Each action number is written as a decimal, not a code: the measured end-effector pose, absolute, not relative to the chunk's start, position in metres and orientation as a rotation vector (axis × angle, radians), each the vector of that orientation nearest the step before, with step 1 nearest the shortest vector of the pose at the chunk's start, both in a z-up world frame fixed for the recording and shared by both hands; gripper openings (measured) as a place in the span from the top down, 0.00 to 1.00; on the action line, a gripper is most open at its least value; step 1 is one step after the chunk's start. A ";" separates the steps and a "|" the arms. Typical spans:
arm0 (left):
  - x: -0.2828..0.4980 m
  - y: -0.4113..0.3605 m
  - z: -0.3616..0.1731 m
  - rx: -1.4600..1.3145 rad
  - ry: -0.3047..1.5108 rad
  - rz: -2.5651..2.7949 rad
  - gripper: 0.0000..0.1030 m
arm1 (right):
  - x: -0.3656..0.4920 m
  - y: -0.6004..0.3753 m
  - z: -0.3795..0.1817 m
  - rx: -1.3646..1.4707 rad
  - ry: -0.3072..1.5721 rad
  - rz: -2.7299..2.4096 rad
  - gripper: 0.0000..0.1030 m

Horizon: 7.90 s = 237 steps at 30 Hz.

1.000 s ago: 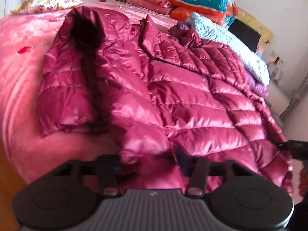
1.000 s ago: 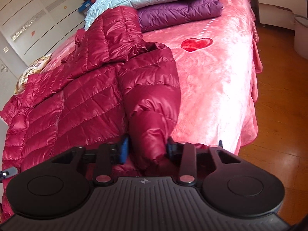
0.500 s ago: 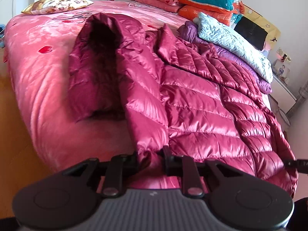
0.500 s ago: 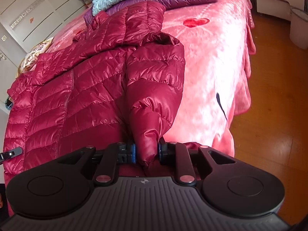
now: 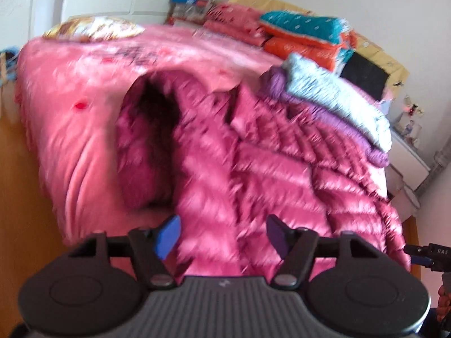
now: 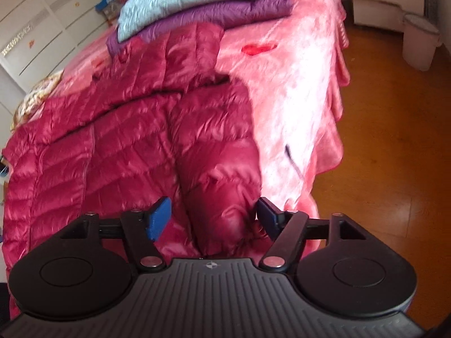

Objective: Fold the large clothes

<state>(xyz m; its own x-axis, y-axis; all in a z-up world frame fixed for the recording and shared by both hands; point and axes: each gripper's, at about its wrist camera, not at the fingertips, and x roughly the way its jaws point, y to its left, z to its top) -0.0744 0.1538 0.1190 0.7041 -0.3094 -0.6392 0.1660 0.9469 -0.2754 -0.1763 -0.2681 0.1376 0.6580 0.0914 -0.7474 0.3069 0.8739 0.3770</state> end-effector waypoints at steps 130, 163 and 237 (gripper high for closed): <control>0.022 0.233 0.044 -0.522 0.825 -0.026 0.68 | -0.212 -0.222 0.149 0.412 0.643 -0.234 0.00; 0.065 0.257 0.219 -0.242 0.079 0.523 0.97 | -0.162 -0.235 0.128 0.454 0.650 -0.219 0.00; -0.007 -0.095 0.115 0.299 0.401 -0.753 0.01 | -0.101 -0.324 0.126 0.799 0.416 -0.128 0.00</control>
